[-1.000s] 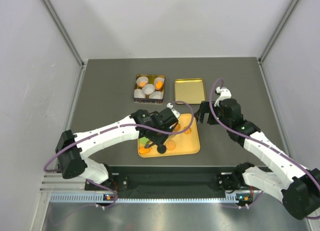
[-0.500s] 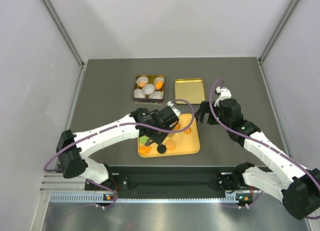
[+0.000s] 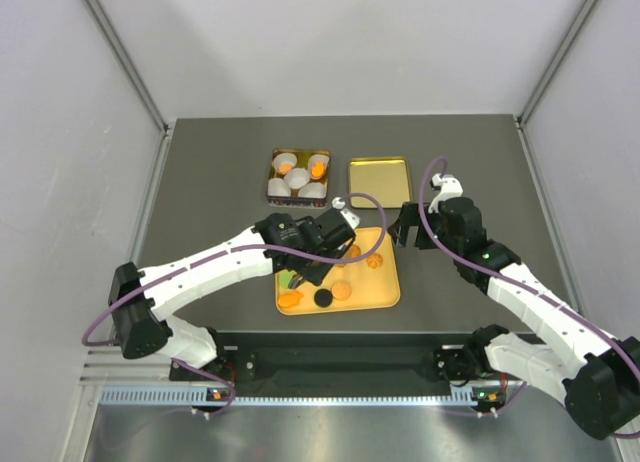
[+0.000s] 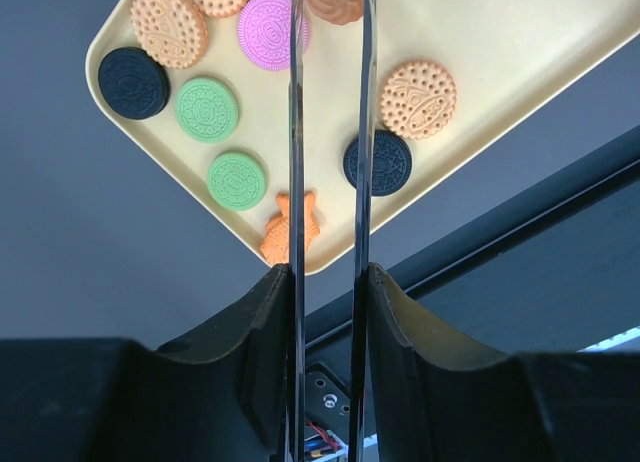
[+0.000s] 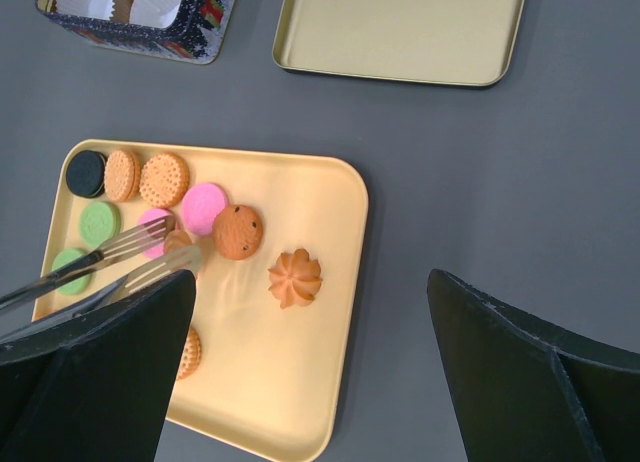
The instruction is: Pack the cookies
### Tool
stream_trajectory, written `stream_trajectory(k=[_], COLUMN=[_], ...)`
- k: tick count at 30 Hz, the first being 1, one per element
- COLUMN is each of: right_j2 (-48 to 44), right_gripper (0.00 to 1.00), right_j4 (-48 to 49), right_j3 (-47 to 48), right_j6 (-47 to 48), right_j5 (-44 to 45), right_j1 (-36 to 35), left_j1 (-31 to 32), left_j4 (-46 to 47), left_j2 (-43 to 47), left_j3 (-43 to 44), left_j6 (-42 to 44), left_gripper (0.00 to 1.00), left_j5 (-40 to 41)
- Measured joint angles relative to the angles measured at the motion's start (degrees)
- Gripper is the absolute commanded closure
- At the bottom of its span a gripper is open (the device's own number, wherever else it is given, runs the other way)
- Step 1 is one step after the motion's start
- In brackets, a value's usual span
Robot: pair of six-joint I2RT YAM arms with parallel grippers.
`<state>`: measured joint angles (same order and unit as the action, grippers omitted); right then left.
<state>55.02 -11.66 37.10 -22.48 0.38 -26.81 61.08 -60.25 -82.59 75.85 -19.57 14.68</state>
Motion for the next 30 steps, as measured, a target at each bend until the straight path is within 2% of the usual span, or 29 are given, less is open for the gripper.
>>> stream_trajectory(k=[22,30], right_j2=[0.00,0.00], right_gripper=[0.00,0.00], right_j4=[0.02,0.00], right_j3=[0.00,0.00], right_j6=[0.00,0.00], right_j5=[0.02,0.02], right_j1=[0.00,0.00], left_j1=[-0.33,-1.86], left_j4=[-0.68,-1.07], left_j2=[0.59,0.70], left_j3=[1.73,6.23], left_j6=[0.04,0.20], left_gripper=[0.66,0.66], left_j5=[1.97,4.35])
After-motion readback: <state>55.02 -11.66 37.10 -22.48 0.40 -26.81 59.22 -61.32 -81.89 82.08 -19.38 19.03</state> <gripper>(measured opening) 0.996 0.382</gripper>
